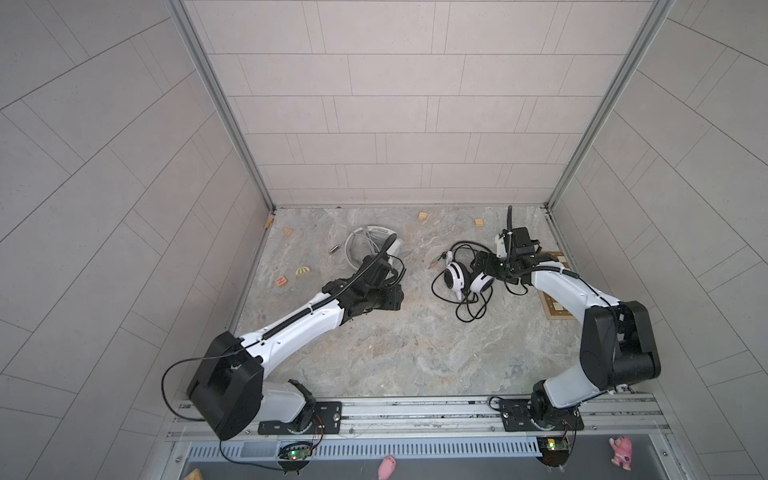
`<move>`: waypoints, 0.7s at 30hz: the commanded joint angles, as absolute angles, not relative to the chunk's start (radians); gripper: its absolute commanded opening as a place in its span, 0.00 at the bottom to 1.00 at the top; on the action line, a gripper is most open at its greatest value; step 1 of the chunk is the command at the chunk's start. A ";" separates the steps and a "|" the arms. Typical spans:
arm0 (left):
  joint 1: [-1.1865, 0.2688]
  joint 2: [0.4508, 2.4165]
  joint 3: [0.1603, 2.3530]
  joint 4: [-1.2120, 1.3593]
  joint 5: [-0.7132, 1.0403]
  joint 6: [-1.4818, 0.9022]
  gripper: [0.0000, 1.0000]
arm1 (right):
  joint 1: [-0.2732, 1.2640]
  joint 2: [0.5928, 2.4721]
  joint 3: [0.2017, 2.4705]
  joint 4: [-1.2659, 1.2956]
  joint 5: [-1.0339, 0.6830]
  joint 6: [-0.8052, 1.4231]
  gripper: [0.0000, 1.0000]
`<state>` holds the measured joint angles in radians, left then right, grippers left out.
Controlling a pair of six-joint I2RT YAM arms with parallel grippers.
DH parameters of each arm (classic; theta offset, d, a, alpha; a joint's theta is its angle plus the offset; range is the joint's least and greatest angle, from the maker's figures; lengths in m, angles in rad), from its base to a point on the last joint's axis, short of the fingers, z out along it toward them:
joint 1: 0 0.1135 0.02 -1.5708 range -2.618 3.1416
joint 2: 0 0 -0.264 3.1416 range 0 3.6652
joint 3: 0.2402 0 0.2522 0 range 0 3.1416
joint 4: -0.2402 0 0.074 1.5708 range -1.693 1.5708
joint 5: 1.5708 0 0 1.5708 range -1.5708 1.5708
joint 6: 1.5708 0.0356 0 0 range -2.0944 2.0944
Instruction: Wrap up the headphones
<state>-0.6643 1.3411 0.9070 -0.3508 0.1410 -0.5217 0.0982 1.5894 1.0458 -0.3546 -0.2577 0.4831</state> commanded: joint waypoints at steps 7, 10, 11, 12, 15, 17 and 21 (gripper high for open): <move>-0.668 1.296 0.887 -0.357 0.107 -0.511 0.61 | 0.119 1.655 1.070 -0.415 -0.210 0.457 0.78; -0.667 1.287 0.883 -0.353 0.102 -0.512 0.61 | 0.119 1.593 1.028 -0.423 -0.165 0.428 0.45; -0.668 1.286 0.887 -0.353 0.102 -0.512 0.61 | 0.119 1.569 1.016 -0.425 -0.153 0.416 0.37; -0.667 1.285 0.892 -0.353 0.101 -0.511 0.61 | 0.121 1.537 1.000 -0.423 -0.143 0.405 0.29; -0.668 1.281 0.921 -0.366 0.100 -0.512 0.61 | 0.130 1.432 0.962 -0.417 -0.117 0.370 0.23; -0.668 1.276 0.943 -0.371 0.108 -0.511 0.61 | 0.146 1.356 0.943 -0.414 -0.094 0.335 0.22; -0.667 1.267 1.010 -0.373 0.151 -0.508 0.61 | 0.251 1.145 0.874 -0.364 0.053 0.256 0.21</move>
<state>-0.6643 1.2999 0.9413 -0.3729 0.1268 -0.5224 0.1864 1.2781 0.8948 -0.4282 -0.0559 0.3325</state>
